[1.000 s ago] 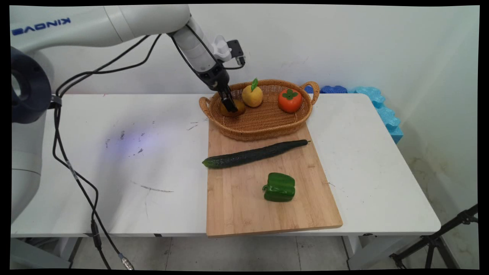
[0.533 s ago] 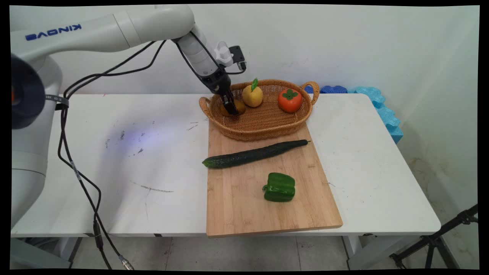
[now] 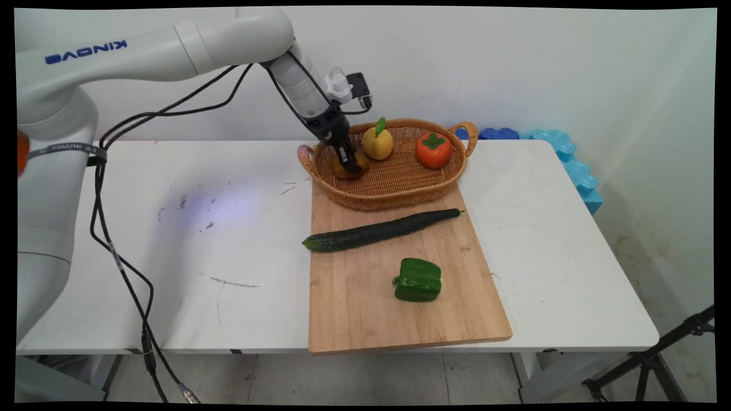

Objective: Place the picked object on the cutting board

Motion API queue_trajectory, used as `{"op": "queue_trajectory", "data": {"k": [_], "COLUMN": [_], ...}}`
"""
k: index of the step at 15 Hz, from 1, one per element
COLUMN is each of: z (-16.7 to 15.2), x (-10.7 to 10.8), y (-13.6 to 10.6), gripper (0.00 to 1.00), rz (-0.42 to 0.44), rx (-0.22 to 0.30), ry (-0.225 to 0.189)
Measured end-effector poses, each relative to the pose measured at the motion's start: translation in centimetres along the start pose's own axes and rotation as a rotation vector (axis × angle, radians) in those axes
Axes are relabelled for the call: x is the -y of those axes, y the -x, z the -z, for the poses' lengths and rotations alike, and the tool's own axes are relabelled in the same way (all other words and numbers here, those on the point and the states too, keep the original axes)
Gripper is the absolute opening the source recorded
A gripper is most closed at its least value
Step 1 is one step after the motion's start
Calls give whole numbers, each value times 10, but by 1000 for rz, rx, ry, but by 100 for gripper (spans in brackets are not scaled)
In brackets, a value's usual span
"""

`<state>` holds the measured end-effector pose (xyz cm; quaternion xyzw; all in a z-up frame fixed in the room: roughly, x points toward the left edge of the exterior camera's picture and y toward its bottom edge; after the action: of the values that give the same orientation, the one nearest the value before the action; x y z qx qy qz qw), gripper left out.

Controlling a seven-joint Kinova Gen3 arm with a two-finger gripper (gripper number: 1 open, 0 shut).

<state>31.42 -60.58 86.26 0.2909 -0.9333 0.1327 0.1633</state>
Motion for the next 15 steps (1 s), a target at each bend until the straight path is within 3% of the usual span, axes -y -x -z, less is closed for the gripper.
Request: {"op": "queue_trajectory", "data": {"k": [6,10,15], "z": [49,114,182], "x": [-14,-38,-81], "y": [-15,-27,-23], "gripper": [0,0,0], "rz": [60,109,155], "rx": [-35,-77,-116], "ry": [-13,-17,26]}}
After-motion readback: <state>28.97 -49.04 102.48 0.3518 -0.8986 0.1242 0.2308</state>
